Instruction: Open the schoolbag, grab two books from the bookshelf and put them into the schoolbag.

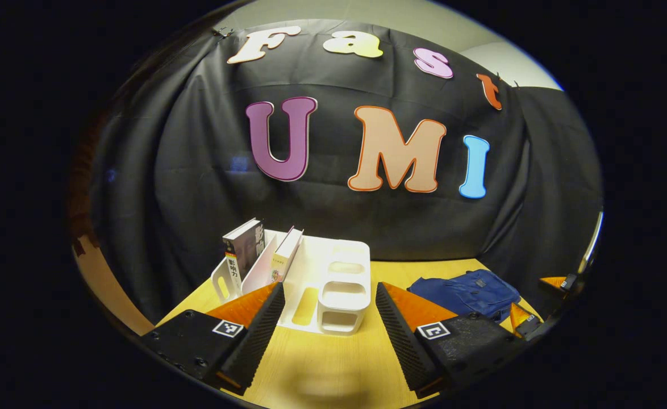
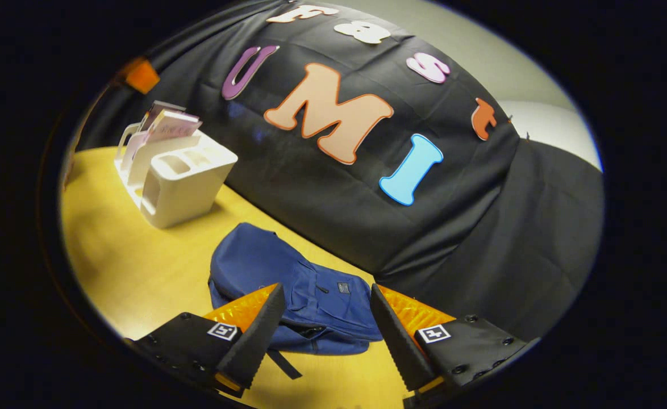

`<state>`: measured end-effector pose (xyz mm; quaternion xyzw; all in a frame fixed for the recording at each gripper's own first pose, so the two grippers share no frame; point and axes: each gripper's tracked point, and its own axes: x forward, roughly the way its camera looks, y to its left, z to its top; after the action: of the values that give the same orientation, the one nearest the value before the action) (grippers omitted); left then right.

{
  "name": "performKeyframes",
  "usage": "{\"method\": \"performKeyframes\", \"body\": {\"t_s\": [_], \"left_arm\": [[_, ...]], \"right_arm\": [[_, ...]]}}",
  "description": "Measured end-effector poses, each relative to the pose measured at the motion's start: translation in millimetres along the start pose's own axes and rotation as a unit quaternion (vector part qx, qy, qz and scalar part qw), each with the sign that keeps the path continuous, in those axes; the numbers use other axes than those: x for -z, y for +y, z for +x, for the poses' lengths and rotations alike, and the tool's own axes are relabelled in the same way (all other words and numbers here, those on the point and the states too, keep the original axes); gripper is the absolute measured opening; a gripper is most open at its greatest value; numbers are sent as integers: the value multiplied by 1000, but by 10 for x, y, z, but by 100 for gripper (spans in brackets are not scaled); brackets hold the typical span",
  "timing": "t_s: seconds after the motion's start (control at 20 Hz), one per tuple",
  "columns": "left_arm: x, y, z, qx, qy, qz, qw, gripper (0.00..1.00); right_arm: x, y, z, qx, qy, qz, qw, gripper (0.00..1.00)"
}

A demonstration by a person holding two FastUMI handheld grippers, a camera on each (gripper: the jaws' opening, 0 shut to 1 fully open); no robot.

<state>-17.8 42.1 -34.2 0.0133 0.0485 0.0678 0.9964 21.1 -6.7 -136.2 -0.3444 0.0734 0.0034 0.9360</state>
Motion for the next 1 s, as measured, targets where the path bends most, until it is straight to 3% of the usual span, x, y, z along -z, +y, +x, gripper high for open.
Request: {"method": "performKeyframes", "body": {"t_s": [0.05, 0.2, 0.25, 0.6, 0.75, 0.8, 1.0], "left_arm": [[-8, 16, 2, -3, 1, 2, 1000, 94], [-9, 93, 3, -12, 3, 9, 1000, 94], [-12, 114, 3, -15, 4, 11, 1000, 94], [-11, 214, -22, -24, 8, 17, 1000, 95], [-9, 211, -16, -22, 9, 17, 1000, 95], [-11, 213, -13, -21, 10, 18, 1000, 95], [36, 244, -12, -19, 18, 19, 999, 95]], "right_arm": [[66, 57, 23, -2, 3, -15, 1000, 98], [220, 219, 83, -11, 9, -56, 998, 98], [262, 273, 118, -14, 7, -72, 997, 91], [471, 671, 408, -42, 8, -167, 985, 90], [560, 781, 544, -52, 17, -187, 981, 90], [578, 807, 573, -52, 21, -193, 980, 98], [715, 881, 694, -57, 41, -212, 975, 98]]}}
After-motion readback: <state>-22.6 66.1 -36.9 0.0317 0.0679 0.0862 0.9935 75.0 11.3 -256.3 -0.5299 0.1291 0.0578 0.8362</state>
